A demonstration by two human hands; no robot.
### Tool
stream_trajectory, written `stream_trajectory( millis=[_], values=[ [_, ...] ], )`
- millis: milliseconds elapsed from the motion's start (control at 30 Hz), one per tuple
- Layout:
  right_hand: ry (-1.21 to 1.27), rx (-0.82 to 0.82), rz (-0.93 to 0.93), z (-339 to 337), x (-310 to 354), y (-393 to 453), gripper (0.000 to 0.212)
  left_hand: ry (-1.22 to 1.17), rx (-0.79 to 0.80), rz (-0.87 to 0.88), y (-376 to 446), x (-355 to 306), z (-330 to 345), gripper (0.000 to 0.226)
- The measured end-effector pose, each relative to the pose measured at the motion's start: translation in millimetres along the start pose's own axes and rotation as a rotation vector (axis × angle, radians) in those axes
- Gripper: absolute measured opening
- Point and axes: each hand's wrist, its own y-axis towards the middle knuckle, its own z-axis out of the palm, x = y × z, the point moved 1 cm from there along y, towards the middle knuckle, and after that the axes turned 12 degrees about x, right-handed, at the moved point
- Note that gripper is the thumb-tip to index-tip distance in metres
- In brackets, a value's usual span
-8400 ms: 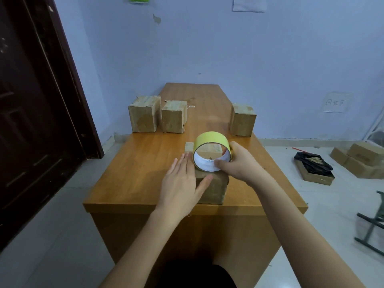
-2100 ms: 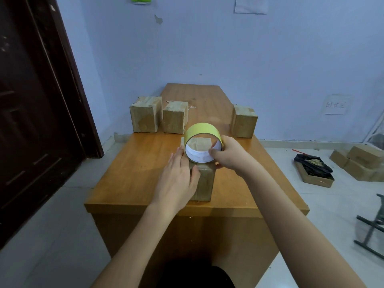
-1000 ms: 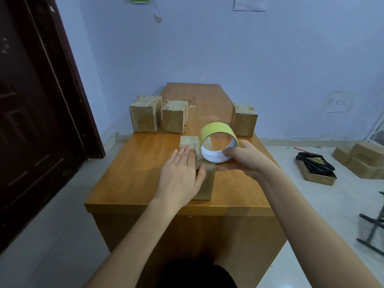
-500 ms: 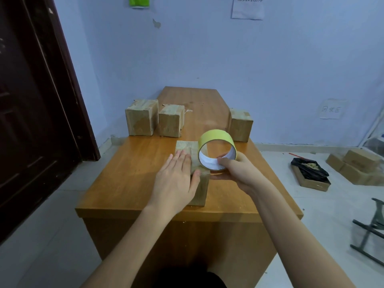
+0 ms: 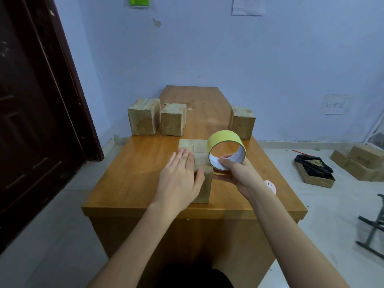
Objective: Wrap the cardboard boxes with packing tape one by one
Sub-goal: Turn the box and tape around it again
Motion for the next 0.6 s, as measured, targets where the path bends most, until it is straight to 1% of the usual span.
stream_trajectory(
  millis=[100, 233, 267, 333, 400, 500, 600],
  values=[
    [0.099, 0.012, 0.01, -5, -1, 1, 0.01, 0.001, -0.004, 0.004, 1, 2, 1, 0.063],
    [0.367, -0.029, 0.041, -8, -21, 2, 0.014, -0.002, -0.004, 0.001, 1, 2, 0, 0.07],
    [0.353, -0.047, 0.059, -8, -27, 2, 0.015, -0.006, -0.004, -0.002, 1, 1, 0, 0.071],
    [0.227, -0.067, 0.089, -9, -34, 2, 0.021, -0.015, 0.003, 0.0, 1, 1, -1, 0.065],
    [0.173, -0.061, 0.103, -8, -38, 1, 0.023, -0.012, 0.017, -0.001, 2, 0, -4, 0.061],
    [0.155, -0.053, 0.101, -7, -39, 1, 0.019, 0.019, -0.011, -0.001, 5, -3, -10, 0.06],
    [0.126, -0.03, 0.084, -8, -38, -1, 0.011, 0.048, -0.045, 0.099, 1, -15, -8, 0.058]
  ],
)
